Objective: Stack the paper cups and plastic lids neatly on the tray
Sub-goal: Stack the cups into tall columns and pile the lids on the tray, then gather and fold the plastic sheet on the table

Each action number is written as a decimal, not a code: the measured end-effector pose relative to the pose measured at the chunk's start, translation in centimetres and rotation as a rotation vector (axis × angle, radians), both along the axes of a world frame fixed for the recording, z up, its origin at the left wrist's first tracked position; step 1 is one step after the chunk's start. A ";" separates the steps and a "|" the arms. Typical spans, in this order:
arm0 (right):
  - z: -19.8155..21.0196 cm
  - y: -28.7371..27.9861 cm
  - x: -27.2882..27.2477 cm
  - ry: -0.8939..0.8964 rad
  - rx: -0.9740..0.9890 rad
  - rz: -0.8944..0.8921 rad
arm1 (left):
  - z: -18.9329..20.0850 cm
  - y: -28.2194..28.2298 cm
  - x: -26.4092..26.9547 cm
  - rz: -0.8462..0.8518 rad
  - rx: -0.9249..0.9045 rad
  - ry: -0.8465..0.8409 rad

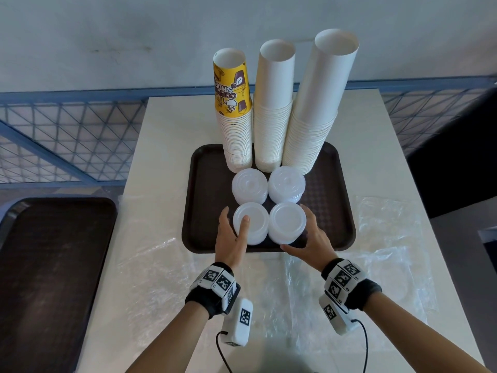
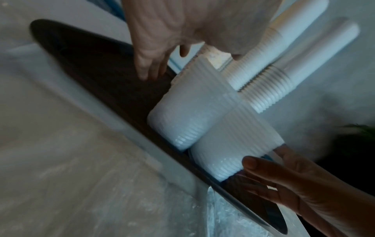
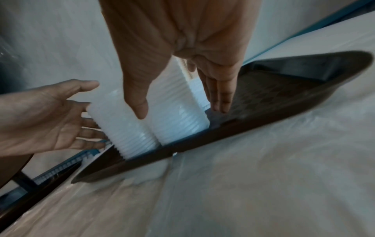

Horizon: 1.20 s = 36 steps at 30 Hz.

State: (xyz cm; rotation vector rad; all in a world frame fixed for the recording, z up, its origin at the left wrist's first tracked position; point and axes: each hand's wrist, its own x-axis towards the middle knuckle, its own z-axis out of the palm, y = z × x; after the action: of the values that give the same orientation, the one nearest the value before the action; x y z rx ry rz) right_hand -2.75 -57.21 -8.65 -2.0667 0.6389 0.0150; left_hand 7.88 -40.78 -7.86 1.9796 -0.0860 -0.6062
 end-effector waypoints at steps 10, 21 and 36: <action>1.6 -8.1 -6.7 0.058 -0.221 -0.299 | 6.7 -3.0 -2.7 -0.366 -0.165 -0.924; -0.8 -17.5 -13.4 0.482 -0.195 -0.797 | 1.7 -12.0 -12.4 -1.126 0.286 -0.516; -0.5 -18.1 -15.2 0.301 -0.039 -0.633 | -3.7 -11.9 -17.0 -1.441 0.506 -0.775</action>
State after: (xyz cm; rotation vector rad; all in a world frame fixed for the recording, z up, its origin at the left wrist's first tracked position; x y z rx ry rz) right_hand -17.94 -75.33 -9.11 -1.8292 1.4644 -0.0528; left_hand -9.11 -52.69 -11.59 2.2800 -2.1147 -0.6872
